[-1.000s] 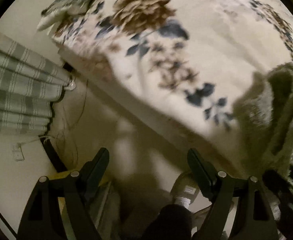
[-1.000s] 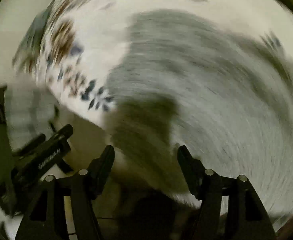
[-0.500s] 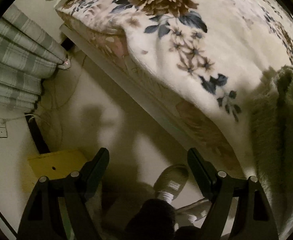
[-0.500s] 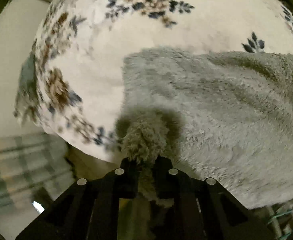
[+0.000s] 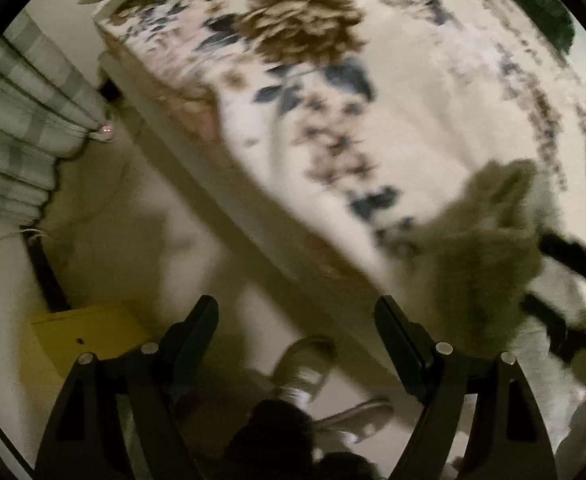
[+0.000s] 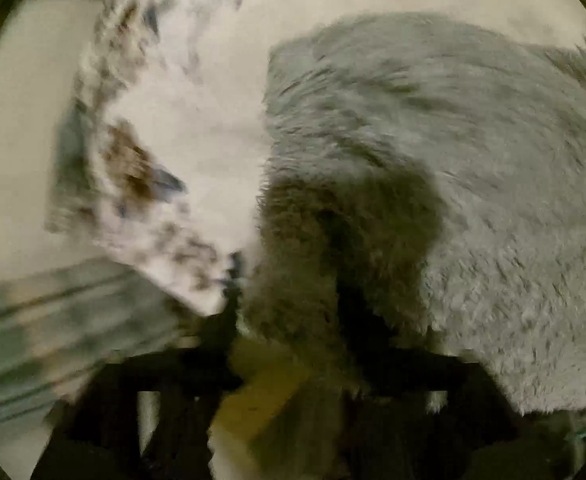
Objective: Fold towel
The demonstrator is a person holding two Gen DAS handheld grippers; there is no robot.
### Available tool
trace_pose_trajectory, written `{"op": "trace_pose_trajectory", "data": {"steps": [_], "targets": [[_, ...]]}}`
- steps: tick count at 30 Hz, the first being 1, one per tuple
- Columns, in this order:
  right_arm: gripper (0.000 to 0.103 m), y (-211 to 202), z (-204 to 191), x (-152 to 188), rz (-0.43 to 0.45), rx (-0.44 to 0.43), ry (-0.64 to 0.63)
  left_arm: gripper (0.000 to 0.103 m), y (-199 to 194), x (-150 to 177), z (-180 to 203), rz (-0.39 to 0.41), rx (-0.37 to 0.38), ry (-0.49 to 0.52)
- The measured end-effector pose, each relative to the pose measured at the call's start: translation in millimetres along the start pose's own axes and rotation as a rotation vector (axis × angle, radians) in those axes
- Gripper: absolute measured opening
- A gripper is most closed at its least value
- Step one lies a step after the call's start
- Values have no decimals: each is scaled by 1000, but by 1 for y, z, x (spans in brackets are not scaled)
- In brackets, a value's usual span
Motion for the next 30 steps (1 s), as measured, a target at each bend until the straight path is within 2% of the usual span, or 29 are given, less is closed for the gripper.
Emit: {"op": "trace_pose_trajectory", "data": {"steps": [2, 4, 8, 12, 13, 14, 15, 16, 17, 19, 20, 21, 23, 24, 30], "targets": [[73, -42, 25, 2, 45, -62, 52, 80, -4, -2, 22, -10, 62, 1], [74, -78, 58, 6, 92, -86, 121, 80, -1, -2, 48, -29, 109, 17], [74, -150, 173, 34, 201, 13, 366, 80, 12, -6, 98, -72, 166, 68], [74, -186, 299, 87, 241, 102, 668, 80, 34, -7, 129, -111, 156, 119], [74, -188, 318, 95, 243, 111, 715, 79, 41, -9, 136, -106, 132, 141], [74, -189, 341, 106, 252, 118, 774, 75, 46, -9, 139, -106, 127, 150], [74, -186, 360, 115, 257, 129, 821, 56, 51, -10, 143, -101, 122, 159], [74, -180, 380, 125, 261, 135, 867, 24, 58, -10, 145, -105, 105, 171], [74, -176, 394, 132, 261, 128, 914, 16, 64, -9, 145, -114, 83, 178], [72, -167, 415, 142, 274, 88, 991, 13, 65, -11, 143, -97, 70, 174], [62, -165, 421, 143, 290, 73, 1013, 13, 62, -12, 143, -79, 62, 182], [37, -164, 426, 143, 313, 55, 1021, 12, 58, -12, 144, -66, 53, 195], [12, -162, 431, 140, 339, 58, 1005, 11, 52, -9, 145, -55, 38, 213], [7, -165, 431, 141, 355, 68, 999, 11, 48, -8, 144, -51, 31, 216], [5, -167, 406, 147, 343, 113, 943, 12, 46, -9, 135, -66, -12, 215]]}}
Point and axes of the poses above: each gripper's, at about its wrist camera, not at the fingertips, and y roughly the way its jaws point, z to its right, x to its underside, the point moved 8 cm from there along y, roughly the way its jaws point, and after that the axes turned 5 degrees about x, right-handed, at the moved point
